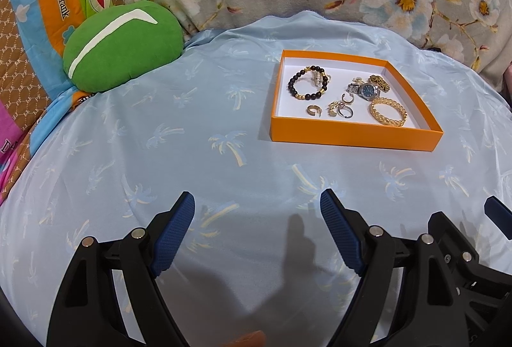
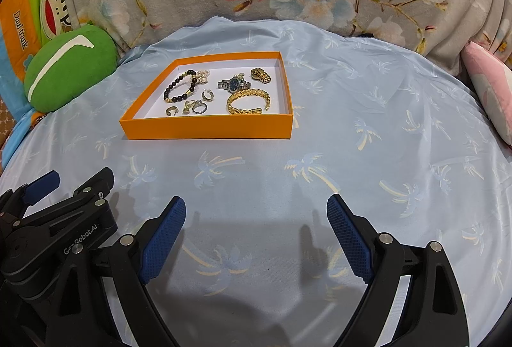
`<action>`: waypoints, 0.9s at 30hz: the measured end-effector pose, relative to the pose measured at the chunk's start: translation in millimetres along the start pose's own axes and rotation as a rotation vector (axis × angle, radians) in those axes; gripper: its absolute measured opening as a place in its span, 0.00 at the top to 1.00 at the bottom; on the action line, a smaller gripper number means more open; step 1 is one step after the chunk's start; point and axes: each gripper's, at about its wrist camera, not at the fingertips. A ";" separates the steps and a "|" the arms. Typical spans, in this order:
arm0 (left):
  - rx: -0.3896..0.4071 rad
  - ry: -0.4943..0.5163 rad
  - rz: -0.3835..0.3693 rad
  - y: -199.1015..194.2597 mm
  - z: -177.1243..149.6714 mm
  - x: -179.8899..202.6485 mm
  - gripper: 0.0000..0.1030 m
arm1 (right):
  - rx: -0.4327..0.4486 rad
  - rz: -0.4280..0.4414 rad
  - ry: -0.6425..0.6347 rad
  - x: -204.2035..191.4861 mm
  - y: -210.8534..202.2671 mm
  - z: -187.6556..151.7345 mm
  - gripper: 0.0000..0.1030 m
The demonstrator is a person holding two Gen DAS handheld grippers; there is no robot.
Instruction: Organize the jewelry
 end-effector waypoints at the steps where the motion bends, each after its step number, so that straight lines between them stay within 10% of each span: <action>1: 0.000 0.000 0.001 0.2 0.2 0.4 0.24 | 0.000 0.000 0.000 0.0 0.1 0.0 0.15; 27: -0.008 0.000 -0.001 2.7 -0.4 1.2 0.23 | -0.001 -0.001 -0.001 -0.3 0.3 0.5 0.15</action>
Point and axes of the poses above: each gripper's, at about its wrist camera, not at the fingertips, and y roughly the way its jaws point, x to its right, z to its top, and after that the axes turned 7 degrees about -y, right-handed
